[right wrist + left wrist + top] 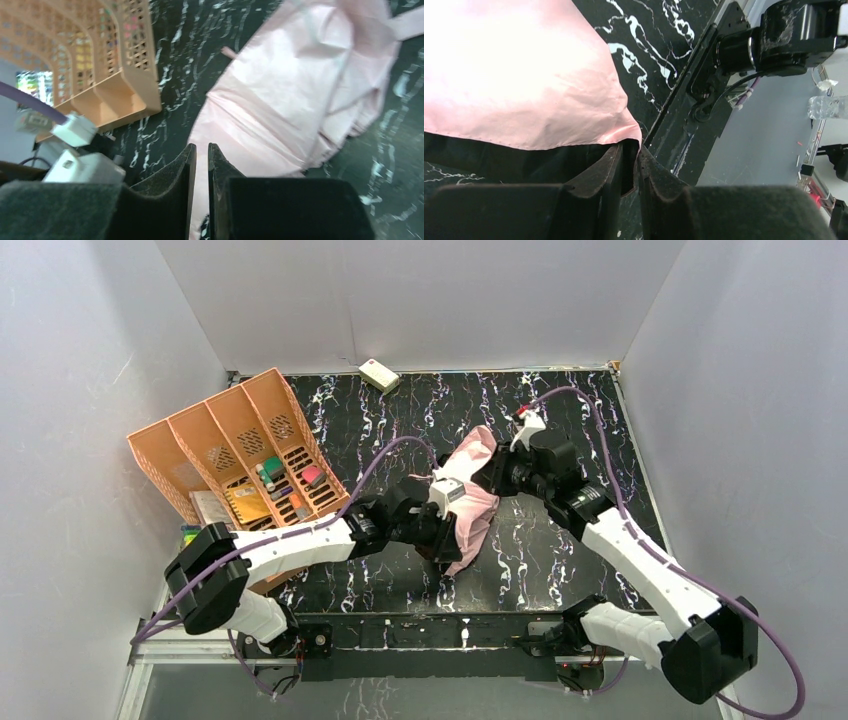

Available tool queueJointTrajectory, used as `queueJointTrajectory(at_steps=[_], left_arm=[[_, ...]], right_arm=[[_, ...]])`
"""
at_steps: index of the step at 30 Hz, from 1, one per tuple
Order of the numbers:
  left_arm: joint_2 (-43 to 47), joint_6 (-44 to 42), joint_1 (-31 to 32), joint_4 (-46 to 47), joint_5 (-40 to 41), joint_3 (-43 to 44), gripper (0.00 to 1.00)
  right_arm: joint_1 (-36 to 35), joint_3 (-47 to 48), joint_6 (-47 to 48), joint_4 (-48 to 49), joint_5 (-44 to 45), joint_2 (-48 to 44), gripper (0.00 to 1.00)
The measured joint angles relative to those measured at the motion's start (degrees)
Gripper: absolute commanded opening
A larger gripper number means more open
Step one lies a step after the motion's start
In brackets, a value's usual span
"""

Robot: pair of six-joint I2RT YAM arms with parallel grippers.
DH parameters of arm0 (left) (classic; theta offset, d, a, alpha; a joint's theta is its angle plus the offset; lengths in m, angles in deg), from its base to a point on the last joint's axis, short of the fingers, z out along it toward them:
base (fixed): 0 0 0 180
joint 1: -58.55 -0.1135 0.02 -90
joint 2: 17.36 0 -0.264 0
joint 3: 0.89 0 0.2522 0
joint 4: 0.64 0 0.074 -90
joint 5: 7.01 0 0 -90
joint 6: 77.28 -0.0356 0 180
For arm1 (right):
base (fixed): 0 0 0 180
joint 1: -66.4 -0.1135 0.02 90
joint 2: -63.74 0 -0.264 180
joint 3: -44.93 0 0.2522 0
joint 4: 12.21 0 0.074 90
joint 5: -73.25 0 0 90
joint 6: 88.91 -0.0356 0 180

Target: Put away the umbrella

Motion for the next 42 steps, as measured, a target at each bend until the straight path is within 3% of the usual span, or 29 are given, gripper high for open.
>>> queueJointTrajectory(at_steps=[7,14,19,25,35,37,42], left_arm=[[0.6,0.3,1.7,3.7,-0.5,-5.4,0.42],[0.6,0.7,2.2,4.9,-3.0,-7.9,0.70],[0.5,0.8,2.7,5.9,-5.2,-8.0,0.71],[-1.3,0.8,3.9,7.0,-7.9,-8.0,0.47],[-4.7,0.5,5.0,8.1,-11.8,-8.0,0.24],[-4.7,0.3,5.1,8.3,-12.3,-8.0,0.29],[-4.3,0.4,5.2,8.4,-12.1,-8.2,0.62]], right_arm=[[0.0,-2.2,-0.8,8.5,-12.6,5.3,0.22],[-0.3,-8.8,-3.9,12.4,-15.8,6.7,0.21],[-1.6,-11.1,-5.9,14.6,-16.7,8.9,0.20],[-3.3,-13.4,-8.0,16.9,-17.5,11.6,0.18],[-4.1,-17.4,-9.5,18.0,-15.2,14.6,0.17],[-4.1,-18.2,-9.7,18.0,-14.1,15.6,0.17],[-4.1,-21.2,-9.9,18.6,-11.6,16.9,0.17]])
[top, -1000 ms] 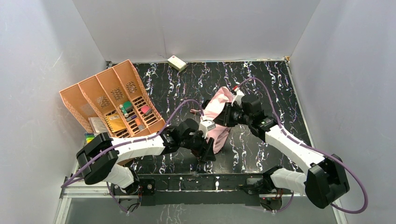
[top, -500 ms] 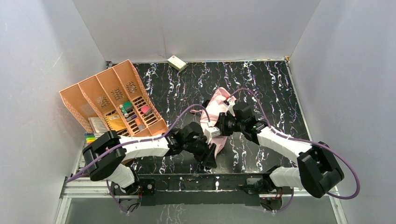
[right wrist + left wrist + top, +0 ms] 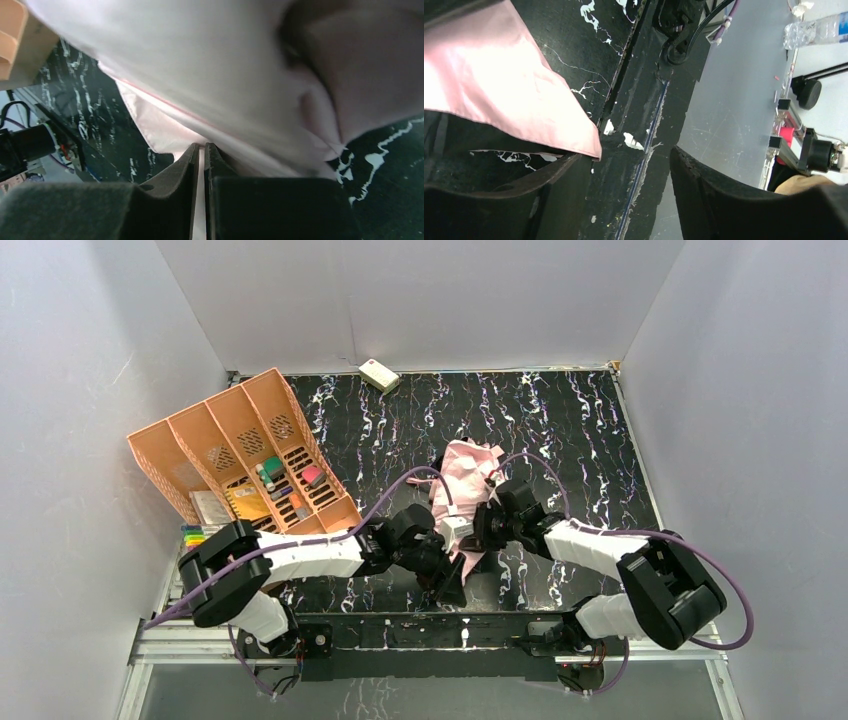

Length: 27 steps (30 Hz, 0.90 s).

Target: Put away the umbrella

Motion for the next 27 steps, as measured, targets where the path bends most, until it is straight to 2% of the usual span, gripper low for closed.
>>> queueJointTrajectory(at_steps=[9,12,18,21,23,24,26,27], left_arm=[[12.0,0.8,-1.6,-3.1,10.5,-0.7,0.75],[14.4,1.2,-5.4,-3.9,12.3,1.2,0.77],[14.5,1.8,-14.5,-6.3,13.6,7.0,0.89],[10.8,1.9,-19.3,-7.6,14.3,14.5,0.96],[6.2,1.7,-21.0,-8.8,14.8,20.1,0.96],[-2.6,0.4,-21.6,-12.5,15.3,30.3,0.93],[-7.8,-0.9,-21.9,-16.3,16.0,35.7,0.87],[-12.7,-1.7,-22.1,-18.2,16.7,41.1,0.81]], right_arm=[[0.0,-4.3,0.6,7.2,0.6,2.3,0.20],[0.0,-5.1,0.6,11.5,-0.5,3.7,0.20],[0.0,-6.7,0.6,16.9,-1.3,4.9,0.20],[0.0,-6.9,0.9,17.7,-1.4,5.0,0.20],[0.0,-6.9,1.4,17.8,-1.4,5.0,0.20],[0.0,-6.9,1.5,17.9,-1.4,5.0,0.19],[0.0,-6.9,1.7,17.8,-1.3,5.0,0.19],[0.0,-6.9,1.8,17.8,-1.2,4.9,0.19]])
